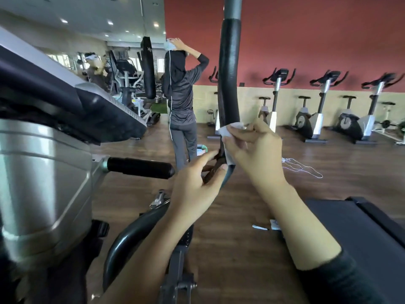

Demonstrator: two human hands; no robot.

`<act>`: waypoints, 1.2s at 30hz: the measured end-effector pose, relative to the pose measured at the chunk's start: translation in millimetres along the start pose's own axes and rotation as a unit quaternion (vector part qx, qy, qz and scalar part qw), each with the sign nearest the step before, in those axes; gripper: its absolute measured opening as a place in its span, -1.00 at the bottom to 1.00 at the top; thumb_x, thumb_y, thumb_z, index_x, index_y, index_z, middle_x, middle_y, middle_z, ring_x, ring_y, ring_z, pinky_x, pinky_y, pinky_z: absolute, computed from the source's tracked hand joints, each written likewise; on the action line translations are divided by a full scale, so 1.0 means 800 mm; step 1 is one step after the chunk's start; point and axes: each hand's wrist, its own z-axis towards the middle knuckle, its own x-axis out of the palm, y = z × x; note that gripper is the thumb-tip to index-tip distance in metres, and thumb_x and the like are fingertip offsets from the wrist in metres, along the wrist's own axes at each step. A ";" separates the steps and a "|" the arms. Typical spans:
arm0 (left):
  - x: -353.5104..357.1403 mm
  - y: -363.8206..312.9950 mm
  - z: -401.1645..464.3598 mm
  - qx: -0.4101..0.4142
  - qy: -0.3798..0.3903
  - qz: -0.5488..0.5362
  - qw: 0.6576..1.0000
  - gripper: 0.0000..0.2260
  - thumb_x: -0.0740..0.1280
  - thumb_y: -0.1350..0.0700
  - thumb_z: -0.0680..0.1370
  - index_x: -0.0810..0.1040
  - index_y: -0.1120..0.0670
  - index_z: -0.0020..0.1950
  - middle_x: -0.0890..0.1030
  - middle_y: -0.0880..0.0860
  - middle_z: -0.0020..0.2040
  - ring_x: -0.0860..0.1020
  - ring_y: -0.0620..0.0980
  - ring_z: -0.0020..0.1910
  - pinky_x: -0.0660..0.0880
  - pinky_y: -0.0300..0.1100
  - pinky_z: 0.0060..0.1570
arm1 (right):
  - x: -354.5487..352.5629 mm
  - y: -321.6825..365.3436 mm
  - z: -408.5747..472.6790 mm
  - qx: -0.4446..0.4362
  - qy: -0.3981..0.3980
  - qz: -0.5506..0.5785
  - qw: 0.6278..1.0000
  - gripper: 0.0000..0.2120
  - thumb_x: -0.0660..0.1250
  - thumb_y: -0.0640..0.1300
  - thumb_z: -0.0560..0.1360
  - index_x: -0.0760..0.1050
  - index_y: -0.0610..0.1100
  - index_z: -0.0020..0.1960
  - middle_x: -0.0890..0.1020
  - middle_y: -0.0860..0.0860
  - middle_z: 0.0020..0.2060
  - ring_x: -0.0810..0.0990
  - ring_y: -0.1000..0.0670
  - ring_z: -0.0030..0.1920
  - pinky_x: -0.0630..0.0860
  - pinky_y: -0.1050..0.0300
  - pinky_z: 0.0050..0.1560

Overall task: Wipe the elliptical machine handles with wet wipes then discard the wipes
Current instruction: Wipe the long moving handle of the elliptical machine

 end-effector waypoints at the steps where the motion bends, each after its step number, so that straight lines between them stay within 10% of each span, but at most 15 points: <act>1: -0.002 0.001 -0.002 0.005 0.004 -0.001 1.000 -0.66 0.39 0.08 0.53 0.54 0.01 0.31 0.59 -0.18 0.16 0.52 -0.42 0.05 0.38 -0.56 0.06 | -0.001 0.001 -0.007 -0.003 0.003 -0.006 1.000 -0.82 0.44 -0.18 0.34 0.68 -0.18 -0.07 0.48 -0.09 -0.33 0.48 -0.01 -0.29 0.38 0.23 -0.23; 7: -0.010 0.004 -0.010 0.011 0.014 -0.022 1.000 -0.69 0.40 0.14 0.53 0.56 0.04 0.28 0.52 -0.35 0.00 0.48 -0.55 -0.04 0.35 -0.61 -0.02 | 0.017 0.007 0.028 -0.009 0.013 -0.051 0.999 -0.88 0.43 -0.27 0.32 0.69 -0.21 -0.16 0.35 0.01 -0.30 0.36 0.17 -0.31 0.25 0.55 -0.24; 10: -0.014 0.006 -0.014 -0.005 0.024 -0.040 0.999 -0.71 0.40 0.14 0.53 0.58 0.01 0.25 0.52 -0.39 -0.04 0.50 -0.52 -0.03 0.36 -0.61 -0.04 | 0.023 0.010 0.039 0.014 0.037 -0.070 0.997 -0.85 0.36 -0.31 0.33 0.67 -0.26 -0.14 0.34 -0.02 -0.27 0.43 -0.03 -0.26 0.19 0.38 -0.30; 36: -0.020 0.024 -0.027 0.030 0.007 0.003 1.000 -0.74 0.39 0.09 0.52 0.61 0.00 0.21 0.57 -0.32 -0.04 0.50 -0.48 -0.02 0.35 -0.60 0.03 | -0.012 0.023 -0.054 0.123 0.000 0.069 0.990 -0.80 0.46 -0.18 0.39 0.66 -0.08 0.02 0.41 0.03 -0.29 0.42 0.19 -0.28 0.30 0.51 -0.20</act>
